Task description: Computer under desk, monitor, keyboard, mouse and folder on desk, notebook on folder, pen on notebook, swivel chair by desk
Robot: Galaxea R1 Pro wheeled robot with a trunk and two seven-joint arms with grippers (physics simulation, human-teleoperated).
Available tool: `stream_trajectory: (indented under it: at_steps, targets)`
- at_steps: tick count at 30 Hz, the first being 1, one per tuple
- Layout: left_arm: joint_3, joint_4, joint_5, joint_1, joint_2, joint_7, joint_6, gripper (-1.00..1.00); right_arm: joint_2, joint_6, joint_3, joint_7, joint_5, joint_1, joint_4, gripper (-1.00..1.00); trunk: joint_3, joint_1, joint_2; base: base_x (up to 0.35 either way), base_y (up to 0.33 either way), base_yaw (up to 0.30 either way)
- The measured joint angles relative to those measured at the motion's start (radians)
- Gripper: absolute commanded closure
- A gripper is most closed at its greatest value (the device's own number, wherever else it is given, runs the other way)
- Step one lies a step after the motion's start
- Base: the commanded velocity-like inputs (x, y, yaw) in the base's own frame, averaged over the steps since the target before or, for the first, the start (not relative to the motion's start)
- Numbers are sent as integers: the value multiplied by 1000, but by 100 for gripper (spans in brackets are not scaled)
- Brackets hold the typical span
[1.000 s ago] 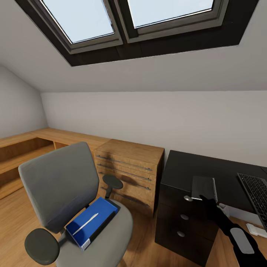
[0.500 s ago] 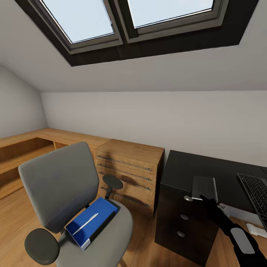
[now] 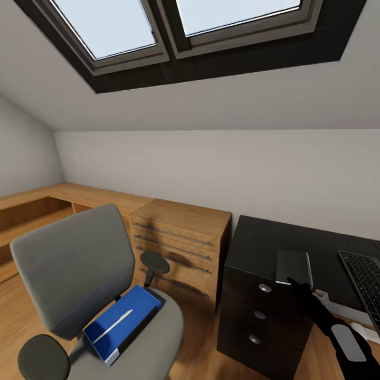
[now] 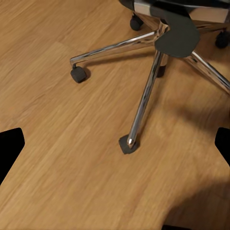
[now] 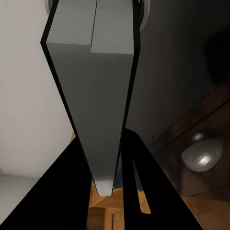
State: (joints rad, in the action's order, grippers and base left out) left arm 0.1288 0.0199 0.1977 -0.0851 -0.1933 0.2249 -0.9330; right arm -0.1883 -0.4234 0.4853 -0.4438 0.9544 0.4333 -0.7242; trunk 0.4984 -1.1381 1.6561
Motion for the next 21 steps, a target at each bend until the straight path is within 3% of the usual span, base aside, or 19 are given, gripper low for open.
stream_trajectory:
  at_steps: [12, 21]
  targets:
    - [0, 0, 1, 0, 0, -1, -2, -100, -2, 0, 1, 0, 0, 0, 1, 100, 0, 0, 0, 10, -5, 0]
    - [0, 0, 0, 0, 0, -1, 0, -100, -4, 0, 1, 0, 0, 0, 1, 100, 0, 0, 0, 138, -28, 0]
